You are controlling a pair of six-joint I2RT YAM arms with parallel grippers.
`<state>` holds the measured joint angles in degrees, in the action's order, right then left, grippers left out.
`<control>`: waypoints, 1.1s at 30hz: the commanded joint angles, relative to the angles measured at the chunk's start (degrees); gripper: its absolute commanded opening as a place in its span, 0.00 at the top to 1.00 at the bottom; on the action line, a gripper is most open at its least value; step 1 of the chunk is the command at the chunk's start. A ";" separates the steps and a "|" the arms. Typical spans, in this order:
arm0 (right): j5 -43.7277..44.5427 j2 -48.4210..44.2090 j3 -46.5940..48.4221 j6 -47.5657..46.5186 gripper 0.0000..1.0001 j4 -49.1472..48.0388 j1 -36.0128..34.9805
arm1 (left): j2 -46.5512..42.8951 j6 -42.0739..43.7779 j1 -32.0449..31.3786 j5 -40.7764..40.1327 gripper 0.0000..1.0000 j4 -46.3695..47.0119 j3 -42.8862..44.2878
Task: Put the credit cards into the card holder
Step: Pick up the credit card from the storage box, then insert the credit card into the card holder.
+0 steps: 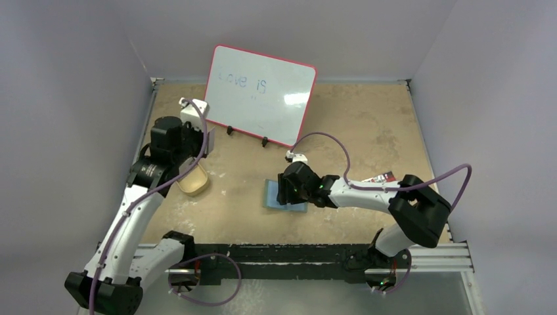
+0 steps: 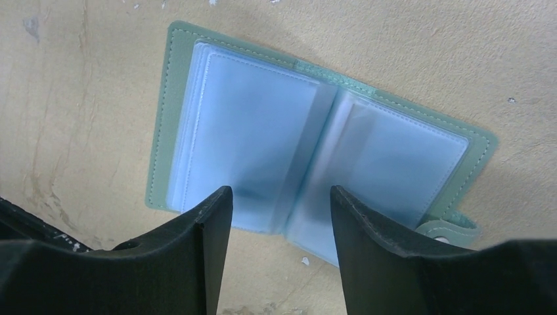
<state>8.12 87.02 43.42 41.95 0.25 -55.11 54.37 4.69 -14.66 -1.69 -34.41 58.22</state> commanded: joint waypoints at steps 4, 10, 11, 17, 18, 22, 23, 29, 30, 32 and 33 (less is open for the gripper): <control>4.03 0.34 4.55 -0.51 0.45 4.50 0.00 | 4.90 -29.63 -0.02 23.30 1.00 10.67 -0.38; 3.96 -1.43 6.35 -2.10 0.50 6.55 2.42 | 8.32 -45.49 -1.89 36.42 1.00 26.22 -10.43; 3.37 -2.67 5.76 -2.28 0.51 6.10 3.69 | 8.37 -46.82 -2.55 36.75 1.00 28.43 -12.31; -6.55 -9.47 -1.54 -3.45 0.55 -1.67 10.53 | 12.74 -51.47 -8.58 36.60 1.00 36.05 -17.12; -6.51 -9.98 -1.98 -3.31 0.55 -1.74 10.69 | 13.63 -51.59 -9.63 35.94 1.00 36.46 -17.21; -6.86 -9.70 -2.99 -2.62 0.58 -1.98 11.07 | 17.49 -55.40 -12.59 35.34 1.00 43.43 -19.27; -6.89 -9.35 -3.09 -2.40 0.59 -1.98 11.14 | 18.72 -55.88 -13.07 35.34 1.00 44.22 -19.51; -6.55 -10.02 -4.85 -1.53 0.64 -1.61 11.41 | 26.18 -53.36 -14.21 35.14 1.00 43.16 -20.16; -6.49 -10.18 -5.21 -1.63 0.65 -1.50 11.43 | 27.34 -53.26 -14.44 35.36 1.00 43.64 -20.53; -6.07 -9.60 -5.06 -1.89 0.67 -0.42 11.45 | 29.99 -53.13 -14.96 35.81 1.00 45.04 -21.09; -5.71 -9.26 -4.96 -1.96 0.69 0.19 11.43 | 31.20 -53.04 -15.22 35.97 1.00 45.47 -21.29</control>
<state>1.93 78.26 38.68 40.05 -0.19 -43.90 82.48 -48.53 -28.86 32.80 6.04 37.89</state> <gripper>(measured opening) 0.338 0.005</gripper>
